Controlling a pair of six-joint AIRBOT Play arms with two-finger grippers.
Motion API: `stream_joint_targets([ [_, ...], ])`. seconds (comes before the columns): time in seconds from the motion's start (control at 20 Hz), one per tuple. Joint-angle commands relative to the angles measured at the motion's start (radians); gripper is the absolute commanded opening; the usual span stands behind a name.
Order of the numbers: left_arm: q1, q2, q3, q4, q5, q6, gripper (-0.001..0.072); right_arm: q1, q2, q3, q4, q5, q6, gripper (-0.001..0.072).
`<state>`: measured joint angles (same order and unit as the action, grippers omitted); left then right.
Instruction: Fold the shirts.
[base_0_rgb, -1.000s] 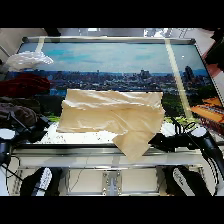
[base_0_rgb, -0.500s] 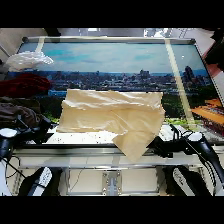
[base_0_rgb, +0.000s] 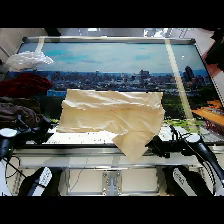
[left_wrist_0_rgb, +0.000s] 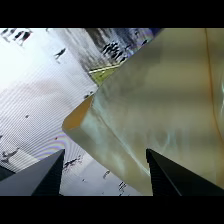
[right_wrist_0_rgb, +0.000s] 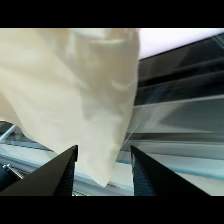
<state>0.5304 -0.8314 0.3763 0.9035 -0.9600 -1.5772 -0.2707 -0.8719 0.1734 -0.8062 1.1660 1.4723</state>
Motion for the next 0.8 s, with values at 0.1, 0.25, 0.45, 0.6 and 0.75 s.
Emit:
stream_joint_targets([
  [0.1,0.001,0.000,0.000,0.000,0.002,0.000,0.0578,0.177,-0.082,-0.001,0.117,-0.152,0.000,0.0311],
  [0.25,0.001,-0.001,-0.001,0.000,-0.003,0.000,0.0579,0.198,-0.081,-0.001,0.180,-0.141,-0.034,0.0022],
  [0.45,0.001,-0.031,-0.002,-0.005,-0.065,-0.039,0.0579,0.198,-0.070,-0.001,0.189,-0.103,-0.053,0.0022],
  [0.6,0.005,-0.088,-0.002,-0.078,-0.074,-0.026,0.0578,0.198,-0.027,-0.001,0.189,-0.112,-0.053,0.0022],
  [0.75,-0.001,-0.171,-0.002,-0.105,-0.036,0.040,0.0578,0.198,0.009,-0.001,0.196,-0.113,-0.053,0.0022],
])
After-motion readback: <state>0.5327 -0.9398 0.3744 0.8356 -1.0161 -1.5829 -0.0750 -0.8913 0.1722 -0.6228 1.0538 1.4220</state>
